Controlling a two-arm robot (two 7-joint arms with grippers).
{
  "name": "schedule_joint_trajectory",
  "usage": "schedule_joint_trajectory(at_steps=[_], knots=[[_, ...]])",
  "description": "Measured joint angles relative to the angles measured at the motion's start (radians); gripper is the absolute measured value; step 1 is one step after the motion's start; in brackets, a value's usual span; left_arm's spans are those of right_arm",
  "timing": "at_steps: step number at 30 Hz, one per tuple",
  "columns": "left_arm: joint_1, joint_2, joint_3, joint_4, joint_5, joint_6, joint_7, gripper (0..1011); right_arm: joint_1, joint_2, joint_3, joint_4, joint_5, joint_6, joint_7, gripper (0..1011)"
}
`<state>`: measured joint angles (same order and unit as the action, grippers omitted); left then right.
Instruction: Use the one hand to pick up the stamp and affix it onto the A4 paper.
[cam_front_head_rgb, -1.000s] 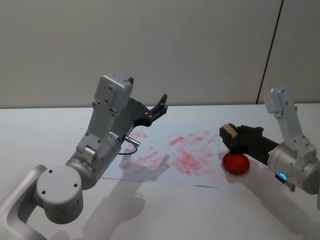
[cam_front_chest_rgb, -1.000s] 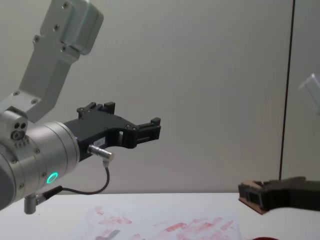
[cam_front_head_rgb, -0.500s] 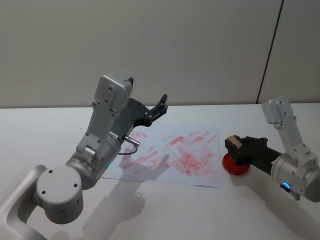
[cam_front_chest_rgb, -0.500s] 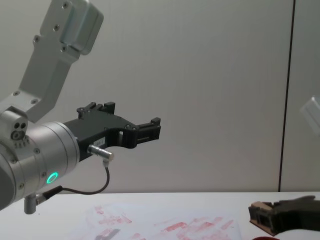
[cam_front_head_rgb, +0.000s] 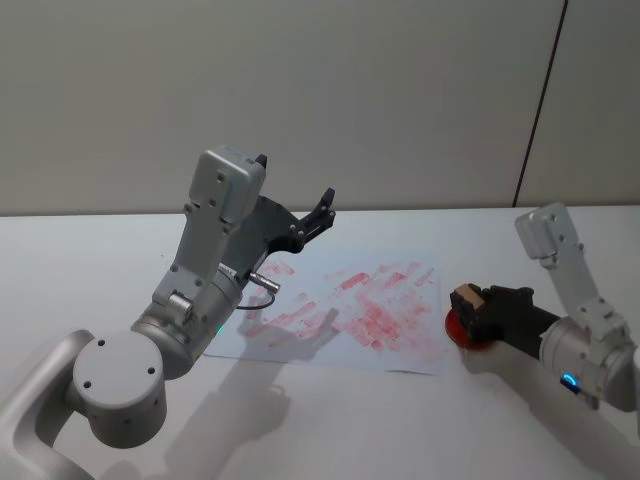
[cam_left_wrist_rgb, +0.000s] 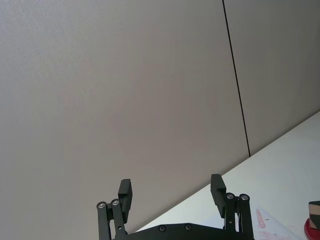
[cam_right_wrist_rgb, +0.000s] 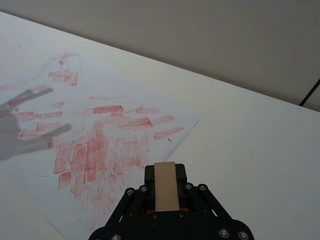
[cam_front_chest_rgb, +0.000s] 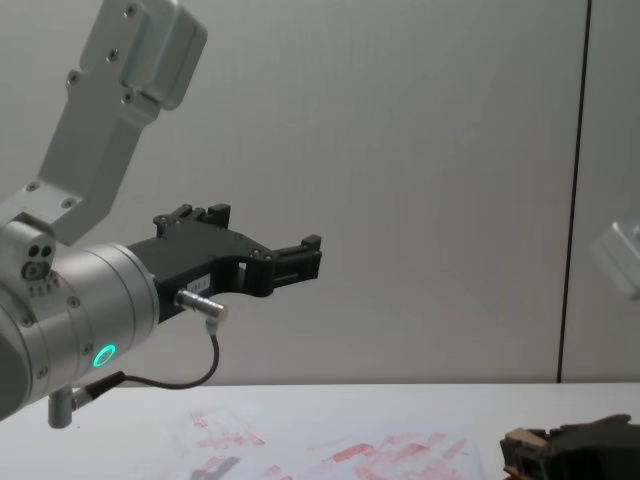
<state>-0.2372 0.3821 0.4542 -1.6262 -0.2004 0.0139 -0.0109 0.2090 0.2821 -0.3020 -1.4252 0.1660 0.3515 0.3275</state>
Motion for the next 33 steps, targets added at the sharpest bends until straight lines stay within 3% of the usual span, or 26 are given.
schedule_joint_trajectory(at_steps=[6,10,18,19,21,33], knots=[[0.0,0.0,0.0,0.0,0.0,0.0,0.0,1001,0.001,-0.002,-0.003,0.008,-0.006,0.002,-0.002,220],[0.0,0.0,0.0,0.0,0.0,0.0,0.0,1001,0.001,-0.002,-0.004,0.012,-0.008,0.002,-0.003,276],[0.0,0.0,0.0,0.0,0.0,0.0,0.0,1001,0.002,-0.003,-0.005,0.017,-0.012,0.003,-0.004,566],[0.0,0.0,0.0,0.0,0.0,0.0,0.0,1002,0.002,-0.003,-0.005,0.017,-0.012,0.003,-0.004,566],[0.0,0.0,0.0,0.0,0.0,0.0,0.0,1002,0.002,-0.003,-0.005,0.018,-0.012,0.004,-0.004,670],[0.0,0.0,0.0,0.0,0.0,0.0,0.0,1001,0.003,-0.004,-0.006,0.02,-0.014,0.004,-0.005,981]])
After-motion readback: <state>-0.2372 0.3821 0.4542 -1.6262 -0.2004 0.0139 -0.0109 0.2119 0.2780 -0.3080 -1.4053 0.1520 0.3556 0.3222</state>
